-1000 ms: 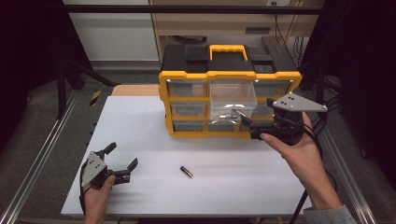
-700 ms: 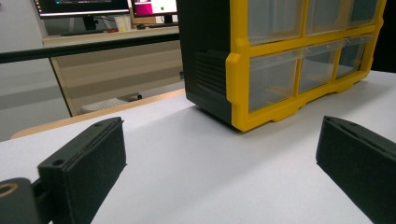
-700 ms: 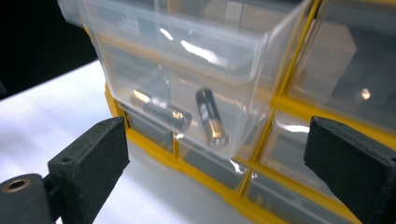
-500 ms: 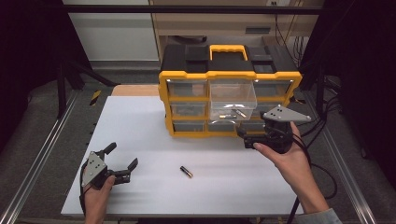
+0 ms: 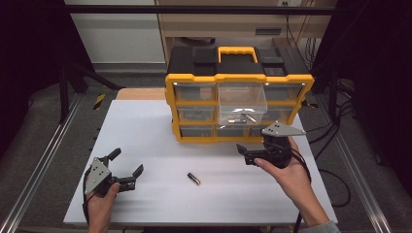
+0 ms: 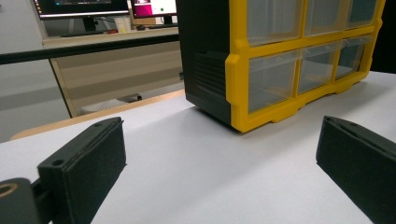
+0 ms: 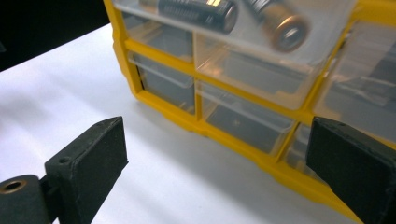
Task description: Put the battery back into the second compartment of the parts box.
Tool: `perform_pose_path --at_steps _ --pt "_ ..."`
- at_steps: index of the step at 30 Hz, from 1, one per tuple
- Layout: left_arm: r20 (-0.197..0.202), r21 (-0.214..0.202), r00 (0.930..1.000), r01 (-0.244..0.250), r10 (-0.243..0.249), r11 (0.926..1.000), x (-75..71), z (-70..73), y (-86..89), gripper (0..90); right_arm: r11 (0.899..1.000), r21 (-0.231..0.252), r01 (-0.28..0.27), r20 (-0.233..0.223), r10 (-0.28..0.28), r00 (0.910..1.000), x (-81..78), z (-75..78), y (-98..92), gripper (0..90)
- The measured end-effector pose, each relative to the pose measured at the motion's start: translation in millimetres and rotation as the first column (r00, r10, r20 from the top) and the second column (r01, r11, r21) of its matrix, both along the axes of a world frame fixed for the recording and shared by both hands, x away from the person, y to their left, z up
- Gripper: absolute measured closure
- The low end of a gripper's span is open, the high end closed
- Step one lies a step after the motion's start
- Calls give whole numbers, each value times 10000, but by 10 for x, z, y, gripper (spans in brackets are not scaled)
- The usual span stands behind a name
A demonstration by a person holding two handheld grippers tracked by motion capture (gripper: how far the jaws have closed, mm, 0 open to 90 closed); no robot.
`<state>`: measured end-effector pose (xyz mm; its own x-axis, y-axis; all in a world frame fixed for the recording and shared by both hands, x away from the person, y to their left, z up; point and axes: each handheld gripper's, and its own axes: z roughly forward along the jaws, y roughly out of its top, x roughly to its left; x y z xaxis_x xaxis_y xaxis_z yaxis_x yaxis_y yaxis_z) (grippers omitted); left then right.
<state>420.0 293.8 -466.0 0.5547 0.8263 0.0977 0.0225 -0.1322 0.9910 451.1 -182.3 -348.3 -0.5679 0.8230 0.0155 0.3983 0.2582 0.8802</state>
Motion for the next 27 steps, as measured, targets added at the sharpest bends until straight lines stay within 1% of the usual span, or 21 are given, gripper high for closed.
perform_pose_path --at_steps 2,5,8,14,16,19,21,22,24,25,26,27 --pt "1 -2 10000 0 0 10000 0 0 0 11 9999 63 -94 -77 94 9999 6 -43 25 54" --pt "1 2 10000 -1 1 10000 0 0 1 11 9998 200 -91 -247 96 9996 4 -88 72 54" --pt "1 11 10000 2 -2 10000 1 -1 -1 11 9996 86 -251 -292 253 9993 9 -157 132 55" --pt "12 -28 10000 -12 12 10000 -3 3 6 11 9992 114 -386 -584 392 9975 12 -269 280 58" --pt "10 -45 10000 -11 11 10000 -3 3 8 11 9985 131 -531 -559 537 9970 14 -293 312 59" --pt "12 -36 10000 -6 6 10000 -2 3 6 11 9982 34 -601 -631 602 9962 14 -338 365 59" --pt "19 -29 10000 0 0 10000 -2 3 6 11 9979 75 -643 -740 646 9952 13 -366 403 59" --pt "19 -34 10000 1 -1 10000 -2 4 6 11 9977 61 -672 -691 675 9953 17 -376 413 60" --pt "15 -40 10000 -1 1 10000 -2 3 8 11 9974 44 -720 -834 721 9939 14 -399 448 63" --pt "15 -39 10000 1 -1 10000 -2 3 8 11 9968 13 -798 -734 797 9941 26 -411 462 63" --pt "16 -34 10000 1 -1 10000 -2 3 8 11 9967 18 -816 -841 814 9931 21 -418 476 63" --pt "18 -43 10000 6 -6 10000 -2 3 7 11 9967 18 -815 -836 814 9932 21 -423 490 63"
